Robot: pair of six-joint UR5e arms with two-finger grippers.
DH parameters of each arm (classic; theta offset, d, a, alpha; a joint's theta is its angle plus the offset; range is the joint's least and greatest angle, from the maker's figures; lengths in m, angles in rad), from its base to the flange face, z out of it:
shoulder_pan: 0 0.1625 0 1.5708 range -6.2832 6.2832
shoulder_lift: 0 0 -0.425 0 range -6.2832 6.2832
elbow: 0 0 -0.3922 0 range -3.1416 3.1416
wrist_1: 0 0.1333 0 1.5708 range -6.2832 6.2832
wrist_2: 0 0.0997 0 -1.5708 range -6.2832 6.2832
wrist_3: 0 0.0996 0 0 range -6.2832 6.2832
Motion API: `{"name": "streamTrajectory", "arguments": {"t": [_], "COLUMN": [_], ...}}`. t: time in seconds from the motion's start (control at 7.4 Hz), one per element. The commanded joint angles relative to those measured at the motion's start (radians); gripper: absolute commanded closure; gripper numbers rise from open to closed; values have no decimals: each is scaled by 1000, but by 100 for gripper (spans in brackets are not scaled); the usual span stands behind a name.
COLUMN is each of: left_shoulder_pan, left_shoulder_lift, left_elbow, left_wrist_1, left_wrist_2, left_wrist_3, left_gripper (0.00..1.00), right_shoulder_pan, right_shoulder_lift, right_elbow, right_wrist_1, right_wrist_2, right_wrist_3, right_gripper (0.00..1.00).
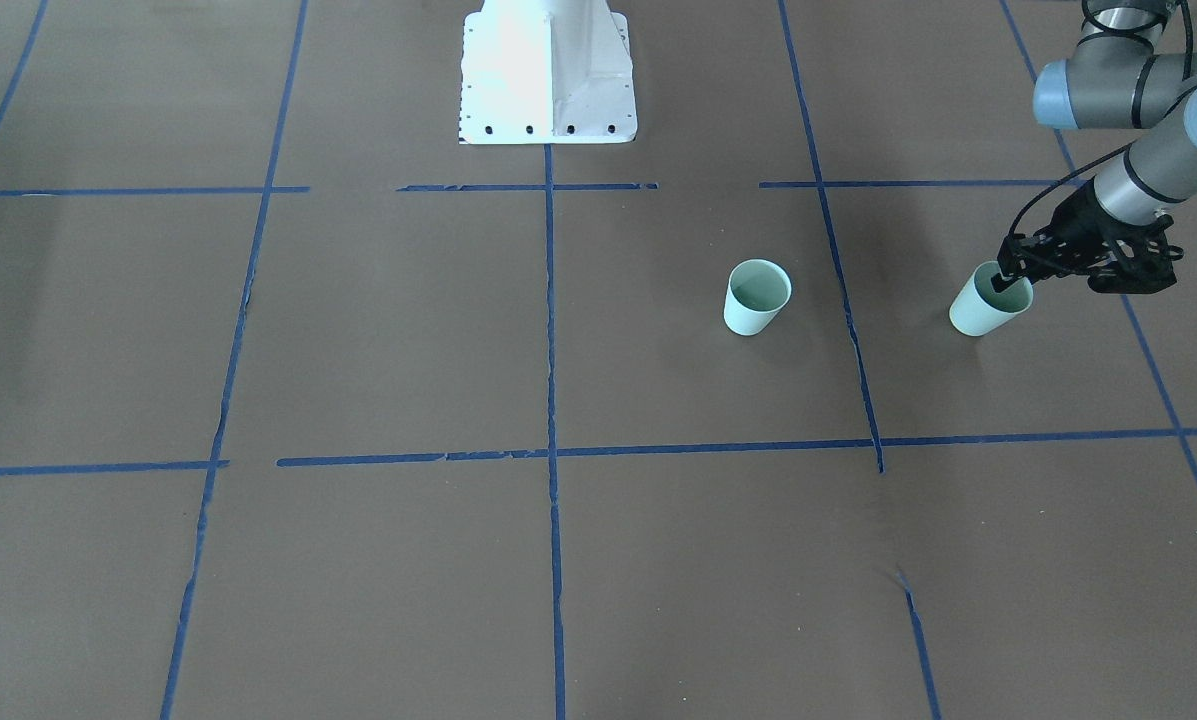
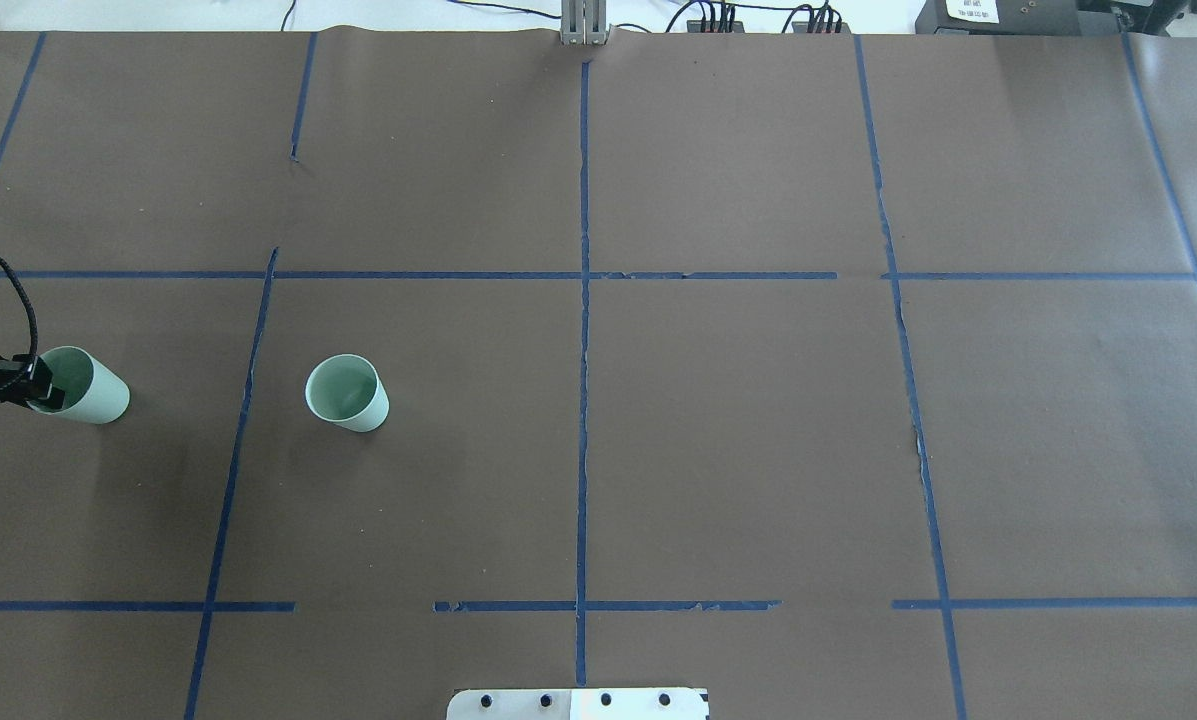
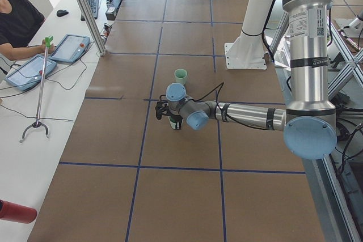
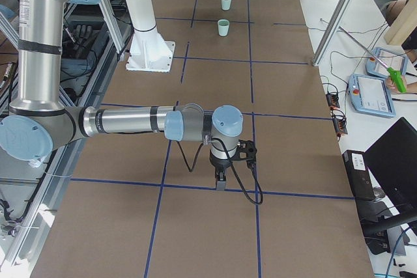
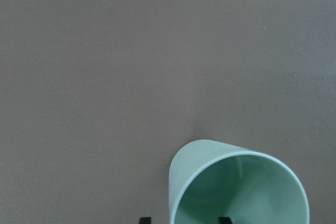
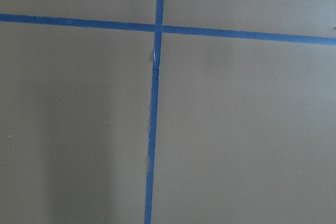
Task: Stack cups
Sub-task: 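Reach the left gripper down and grasp the outer pale green cup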
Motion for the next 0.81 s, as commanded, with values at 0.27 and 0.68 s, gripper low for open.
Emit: {"name": "streamTrajectory", "arguments": {"t": [0.27,0.68], "left_shoulder_pan": [-23,-61], "left_shoulder_lift": [9,-17], "left_elbow": [-124,-386], "left_wrist_1": [70,427], "left_wrist_2": [-11,-12], "left_wrist_3": [-5,-7], "left_gripper": [100,100], "right_shoulder_pan": [0,0], "right_shoulder_lift": [0,0], "right_elbow": [0,0], "right_wrist_1": [1,-1], "right_wrist_2": [0,0], "right_wrist_3": [0,2], "right_gripper": [0,0]}}
